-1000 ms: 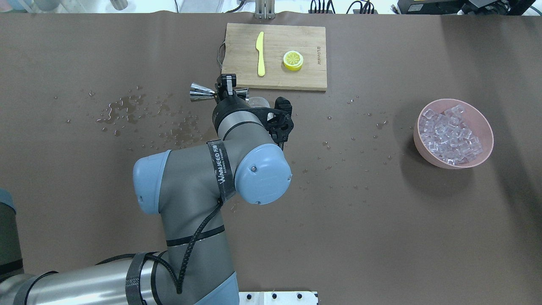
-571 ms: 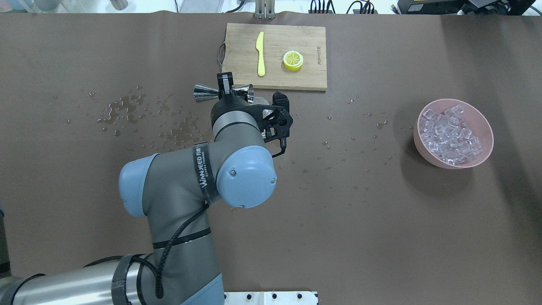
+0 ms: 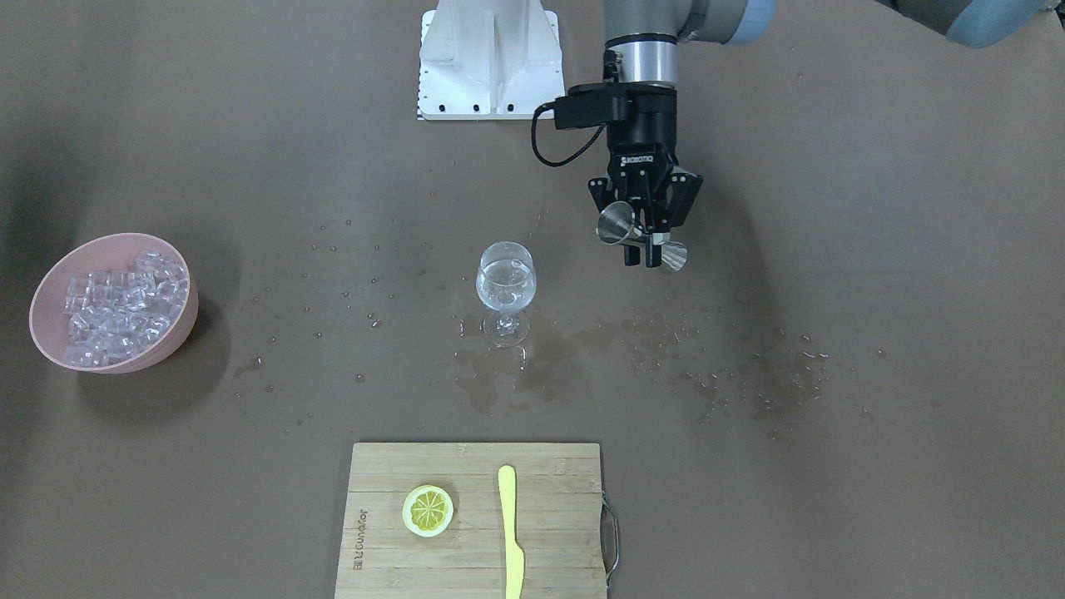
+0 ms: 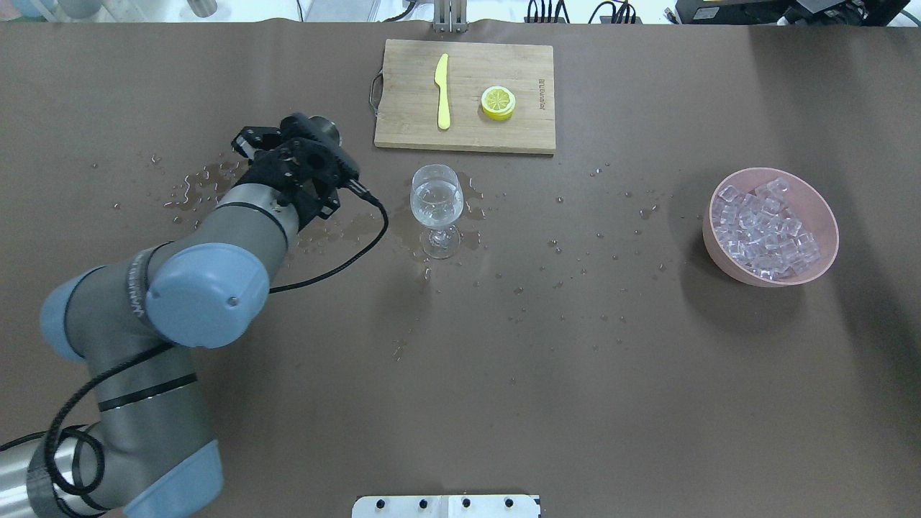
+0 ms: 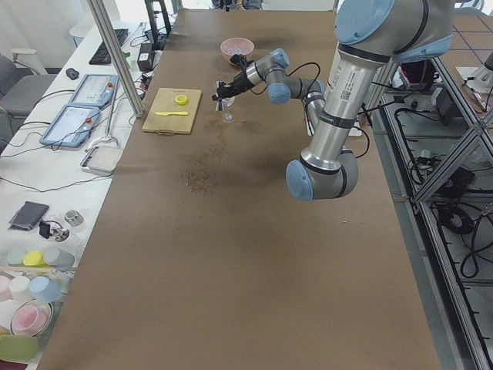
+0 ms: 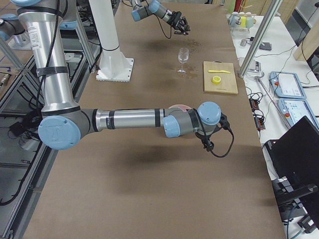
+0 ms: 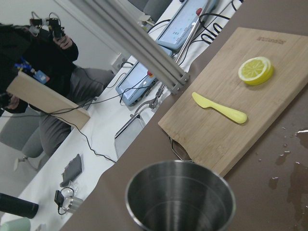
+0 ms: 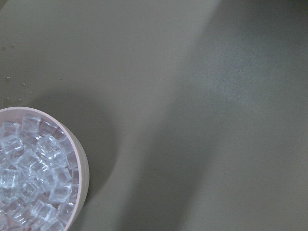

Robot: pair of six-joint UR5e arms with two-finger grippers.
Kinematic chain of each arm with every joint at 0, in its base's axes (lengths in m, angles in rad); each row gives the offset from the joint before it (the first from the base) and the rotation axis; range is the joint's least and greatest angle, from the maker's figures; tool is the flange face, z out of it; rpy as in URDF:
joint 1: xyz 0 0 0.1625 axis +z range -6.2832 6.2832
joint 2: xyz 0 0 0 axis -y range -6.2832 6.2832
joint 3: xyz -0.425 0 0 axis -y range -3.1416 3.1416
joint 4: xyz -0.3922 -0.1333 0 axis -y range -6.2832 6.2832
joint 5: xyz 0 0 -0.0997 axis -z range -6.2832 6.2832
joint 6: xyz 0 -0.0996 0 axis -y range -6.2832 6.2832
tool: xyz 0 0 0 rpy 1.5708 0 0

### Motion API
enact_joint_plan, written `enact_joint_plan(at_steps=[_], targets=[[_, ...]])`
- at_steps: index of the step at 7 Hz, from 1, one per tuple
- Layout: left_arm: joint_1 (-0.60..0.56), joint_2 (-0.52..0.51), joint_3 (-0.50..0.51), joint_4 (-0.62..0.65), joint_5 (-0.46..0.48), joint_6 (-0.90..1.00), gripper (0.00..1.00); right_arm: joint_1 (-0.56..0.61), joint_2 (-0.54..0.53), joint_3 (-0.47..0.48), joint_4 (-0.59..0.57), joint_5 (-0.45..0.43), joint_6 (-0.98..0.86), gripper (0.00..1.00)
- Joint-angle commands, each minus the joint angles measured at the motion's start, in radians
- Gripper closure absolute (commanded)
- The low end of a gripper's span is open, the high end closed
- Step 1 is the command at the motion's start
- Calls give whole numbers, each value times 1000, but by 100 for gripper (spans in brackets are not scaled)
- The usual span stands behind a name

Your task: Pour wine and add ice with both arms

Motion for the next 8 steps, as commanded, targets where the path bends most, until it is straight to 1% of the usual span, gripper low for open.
enact_joint_plan(at_steps=[1,2,3,4,5,6,7,8], targets=[[-47,204,4,-182,-104,-252,100,-6,-1,-6,7,0,38,0],[-114,235,30,-226,-204,-292,100,-7,-1,-4,8,2,61,0],[-174,330,117,-470,-241,-411,100,-10,-1,-6,8,2,61,0],[-258,382,362,-893,-366,-412,100,-10,-1,-6,8,2,61,0],[-325,363,624,-1190,-445,-401,100,-10,-3,-4,8,3,61,0],[-383,340,709,-1265,-485,-401,100,-10,-6,-4,8,2,63,0],[-424,345,728,-1268,-520,-413,100,-10,-7,-3,8,3,72,0],[-443,354,730,-1274,-522,-430,100,-12,-7,-3,8,3,77,0]])
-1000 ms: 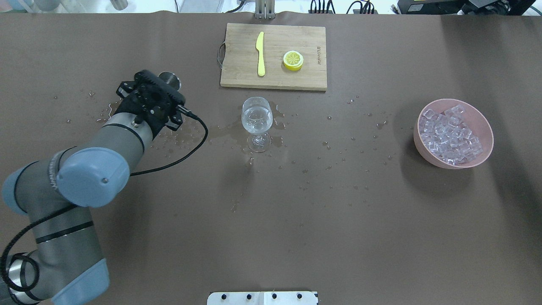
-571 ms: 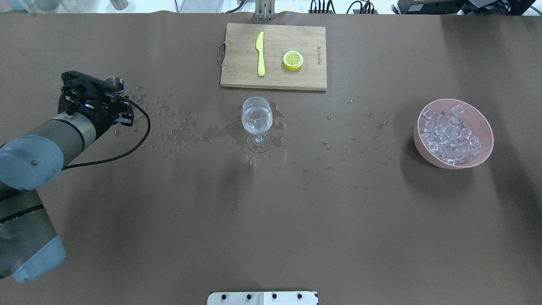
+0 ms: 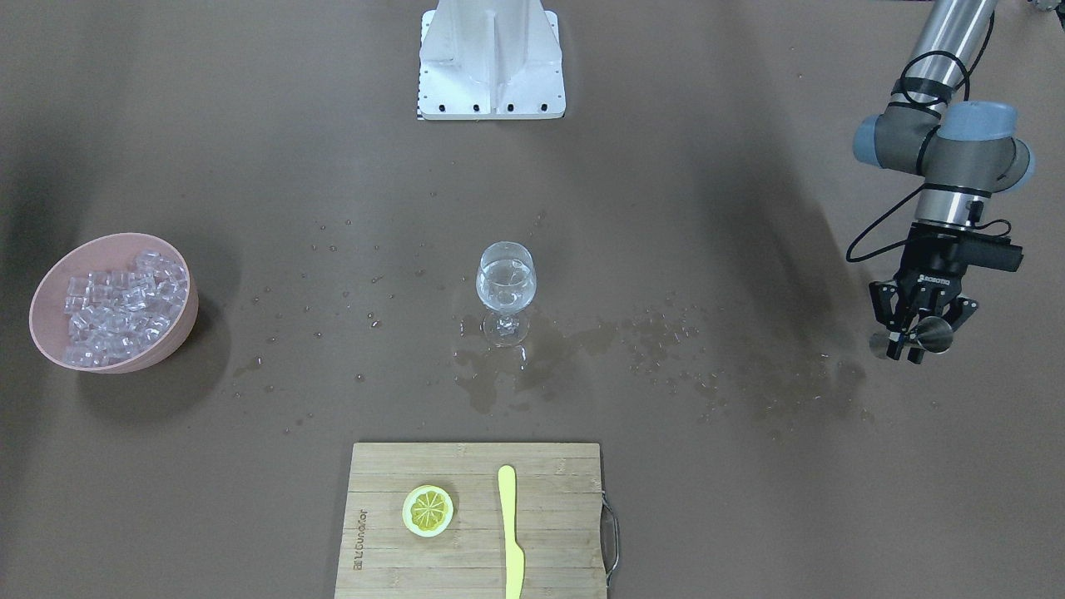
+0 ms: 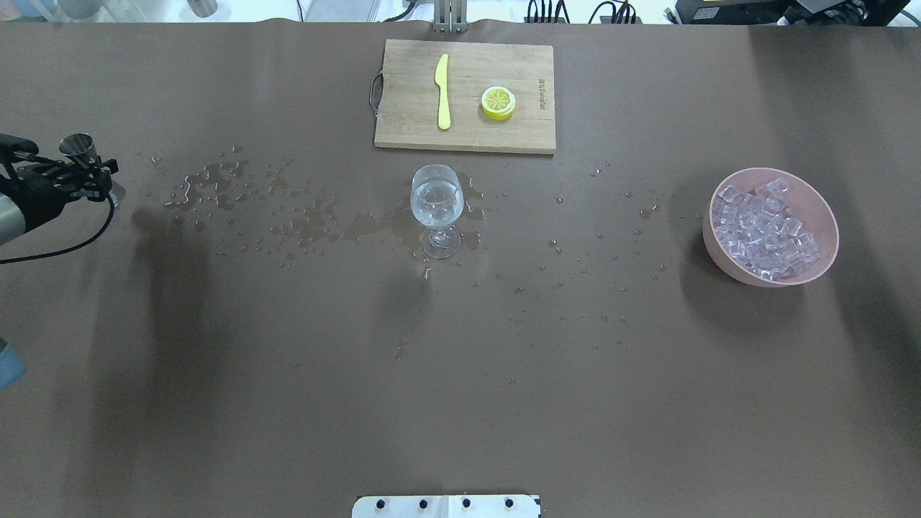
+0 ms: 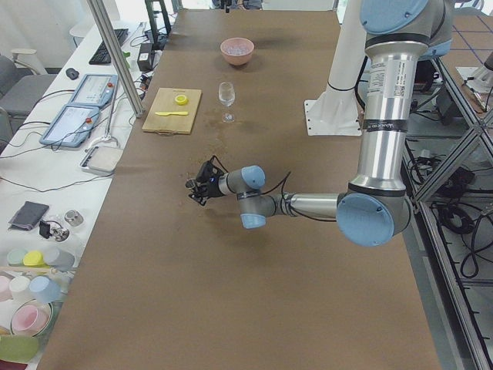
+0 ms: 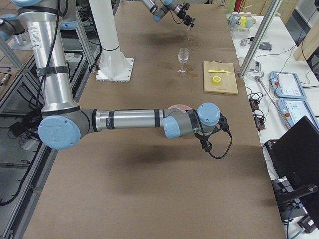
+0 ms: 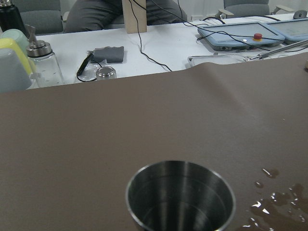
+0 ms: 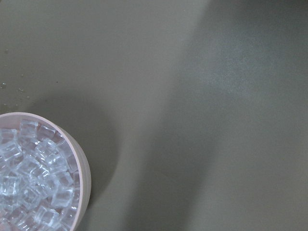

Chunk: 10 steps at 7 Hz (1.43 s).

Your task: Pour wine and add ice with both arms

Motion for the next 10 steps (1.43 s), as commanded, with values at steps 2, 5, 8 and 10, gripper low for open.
enact_joint_plan(at_steps=[2,5,8,10], targets=[[-34,2,55,-31,-15,-15,100,-4,-4,-1,0,0,7,0],[-27,-11,88,-28,-12,-20,92,-16,-2,-2,0,0,22,0],[-29,-18,87,-28,-21,-21,1,-18,-1,-9,35,-4,25,0],[-41,-12,66,-29,-50,-21,1,-18,-1,-10,35,-4,25,0]])
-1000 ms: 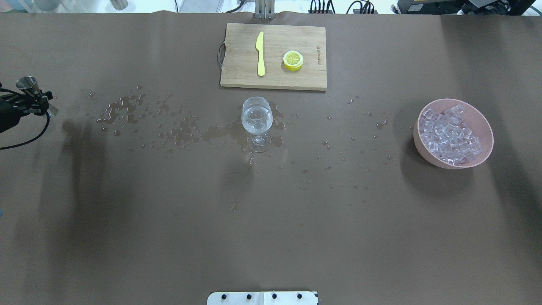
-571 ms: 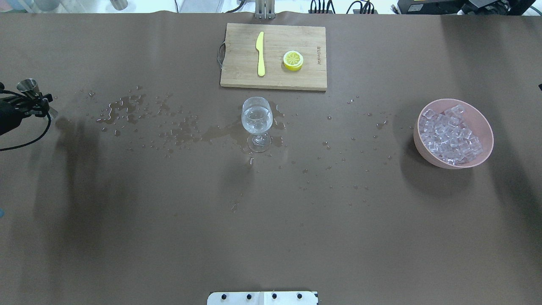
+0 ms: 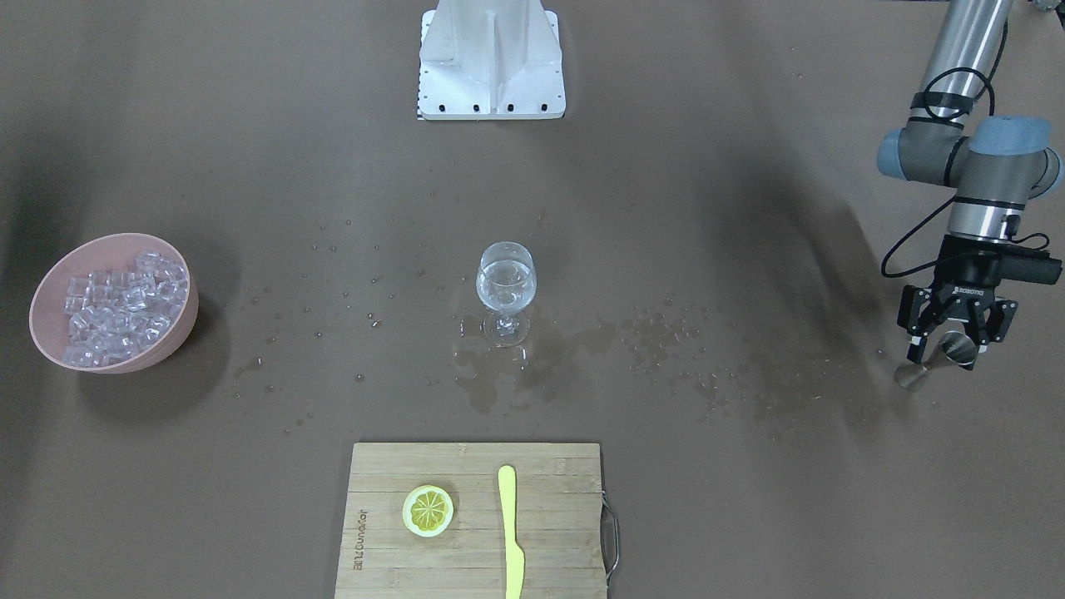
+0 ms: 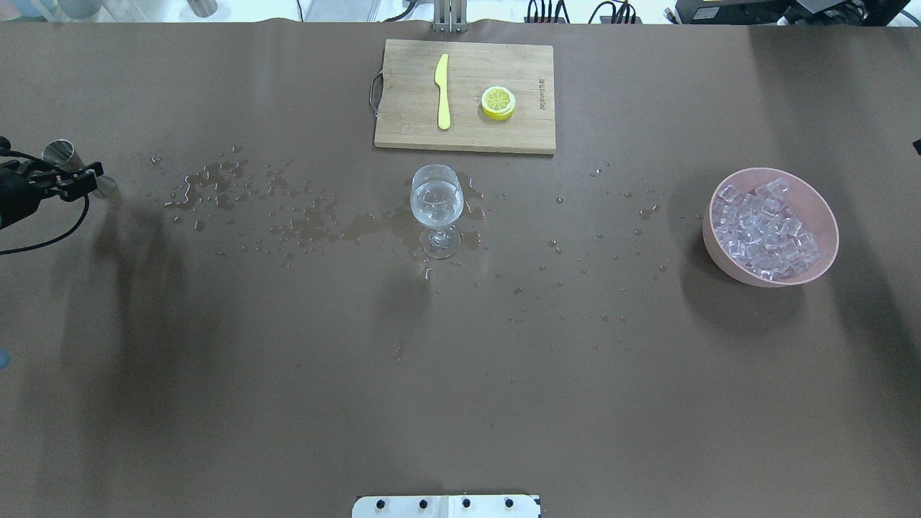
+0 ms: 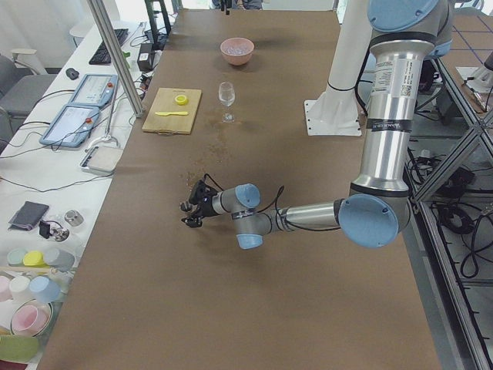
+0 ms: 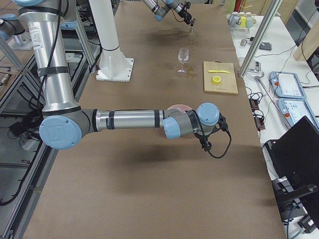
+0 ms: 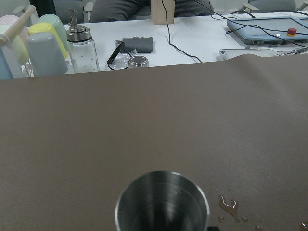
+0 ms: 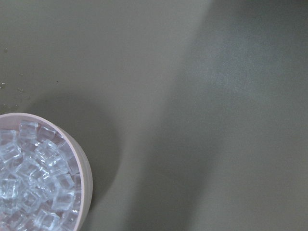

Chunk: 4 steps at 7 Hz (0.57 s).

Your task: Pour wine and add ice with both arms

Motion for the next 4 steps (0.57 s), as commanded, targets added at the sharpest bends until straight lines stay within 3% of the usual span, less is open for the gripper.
enact_joint_plan(at_steps=[1,3,4], targets=[[-89,14,-47,5,-142,0,1,0,0,-3,2,1,0,0],[-277,15,-86,46,-399,1,1,0,0,-1,2,0,5,0],[-337,13,-141,130,-502,0,1,0,0,2,5,1,22,0]])
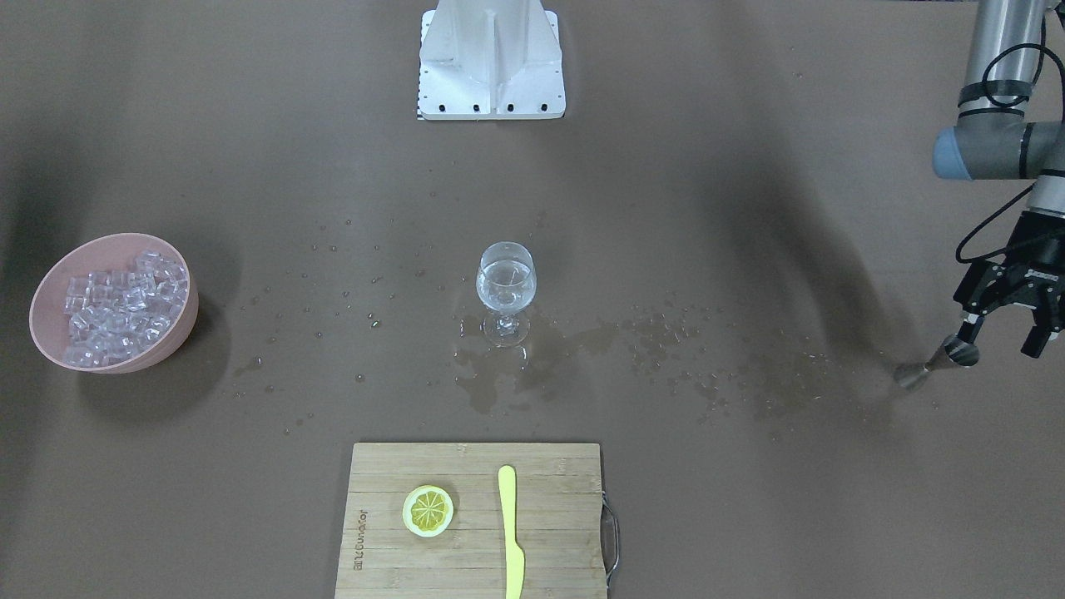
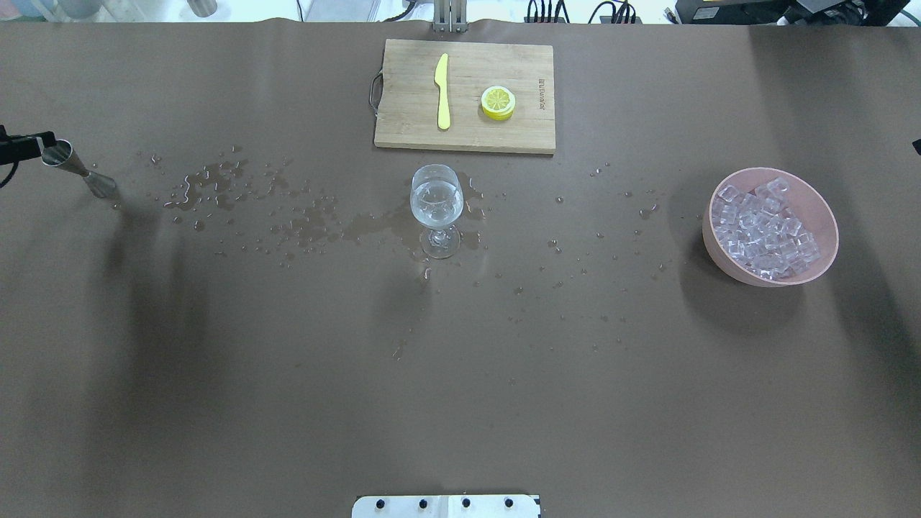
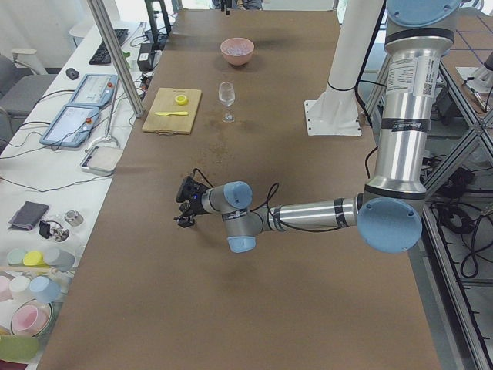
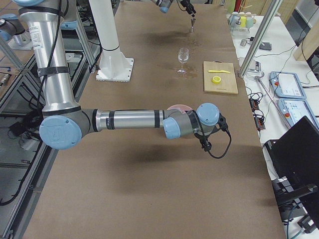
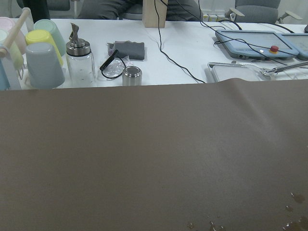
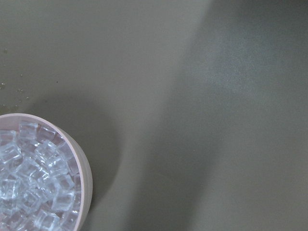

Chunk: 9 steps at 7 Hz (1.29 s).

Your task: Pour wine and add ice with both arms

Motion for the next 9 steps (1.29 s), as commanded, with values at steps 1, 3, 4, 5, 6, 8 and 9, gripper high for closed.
enact_joint_plan(at_steps=[1,3,4,5,6,8,9], targets=[[-149,-11,-113,218,-207,0,1,-11,2,1,22,-2,21,0],[-298,-91,-155,457,-448,4,1,-85,-3,9,135,-62,258,0],[-344,-105,-164,527,-514,5,1,-168,-17,-1,203,-149,389,0],[-349,-106,-161,535,-527,5,1,-214,-15,8,206,-154,486,1],[-349,-106,-164,537,-559,2,1,-241,-9,54,214,-147,599,1],[-352,-105,-156,538,-561,2,1,-328,-5,157,200,-186,717,3],[-351,-100,-158,538,-561,-3,1,-365,-14,176,196,-226,716,6]])
